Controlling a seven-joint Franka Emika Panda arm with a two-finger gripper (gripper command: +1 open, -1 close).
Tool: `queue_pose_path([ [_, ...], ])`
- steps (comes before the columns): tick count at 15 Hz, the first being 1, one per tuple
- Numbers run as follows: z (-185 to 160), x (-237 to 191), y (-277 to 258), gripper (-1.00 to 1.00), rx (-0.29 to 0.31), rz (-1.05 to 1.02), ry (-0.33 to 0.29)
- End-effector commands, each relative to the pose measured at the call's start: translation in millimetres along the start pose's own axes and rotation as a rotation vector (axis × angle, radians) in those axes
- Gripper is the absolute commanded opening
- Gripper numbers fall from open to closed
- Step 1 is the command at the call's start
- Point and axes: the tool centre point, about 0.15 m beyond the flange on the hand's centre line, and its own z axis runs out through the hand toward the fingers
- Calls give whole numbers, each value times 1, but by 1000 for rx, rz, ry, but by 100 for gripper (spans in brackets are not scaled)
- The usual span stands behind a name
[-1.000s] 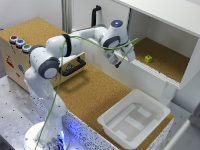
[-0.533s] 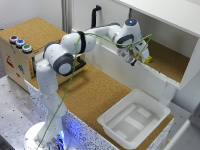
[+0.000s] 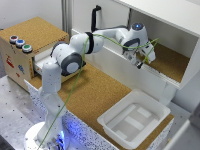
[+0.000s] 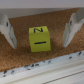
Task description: Pick up the yellow block
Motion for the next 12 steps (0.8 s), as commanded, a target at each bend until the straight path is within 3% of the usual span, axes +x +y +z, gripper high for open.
queue_pose_path([
  [1, 14, 23, 14, -100, 85, -22, -44],
  [10, 16, 10, 2, -100, 52, -37, -10],
  [12, -10, 3, -2, -100, 58, -23, 48],
])
